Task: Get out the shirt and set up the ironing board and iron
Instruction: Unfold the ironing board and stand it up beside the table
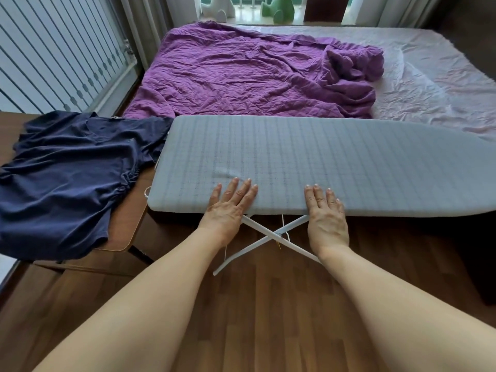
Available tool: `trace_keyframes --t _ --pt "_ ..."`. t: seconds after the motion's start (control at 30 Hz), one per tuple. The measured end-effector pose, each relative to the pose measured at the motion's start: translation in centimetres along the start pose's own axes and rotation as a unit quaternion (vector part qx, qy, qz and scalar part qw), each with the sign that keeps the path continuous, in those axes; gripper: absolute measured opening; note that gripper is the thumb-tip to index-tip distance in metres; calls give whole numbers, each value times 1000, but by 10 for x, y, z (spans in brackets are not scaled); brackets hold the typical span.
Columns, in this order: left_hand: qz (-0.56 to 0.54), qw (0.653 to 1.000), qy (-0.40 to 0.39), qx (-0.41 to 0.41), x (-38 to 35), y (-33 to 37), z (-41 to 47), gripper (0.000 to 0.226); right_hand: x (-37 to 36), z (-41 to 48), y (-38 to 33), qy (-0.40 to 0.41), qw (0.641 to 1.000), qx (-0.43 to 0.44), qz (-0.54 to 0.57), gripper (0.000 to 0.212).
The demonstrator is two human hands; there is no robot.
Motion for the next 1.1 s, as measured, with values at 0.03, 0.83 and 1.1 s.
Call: trace_keyframes --t 0.03,0.83,1.1 --pt "1 1000 -3 2 -1 1 -1 94 -2 -2 1 -3 1000 0 2 76" --pt "-37 998 -4 -51 135 -3 -88 58 164 -86 -38 -39 993 -35 101 64" --pt "-32 993 33 -109 176 17 -112 59 190 -114 -49 -11 993 -58 106 65"
Point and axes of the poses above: each hand's wrist, its own z-axis towards the middle knuckle, its own x-axis out of the back of the hand, y = z × x, the point moved 8 cm from there along z, towards the middle knuckle, and after that the axes turned 1 degree about -x, right-handed, at the moved point
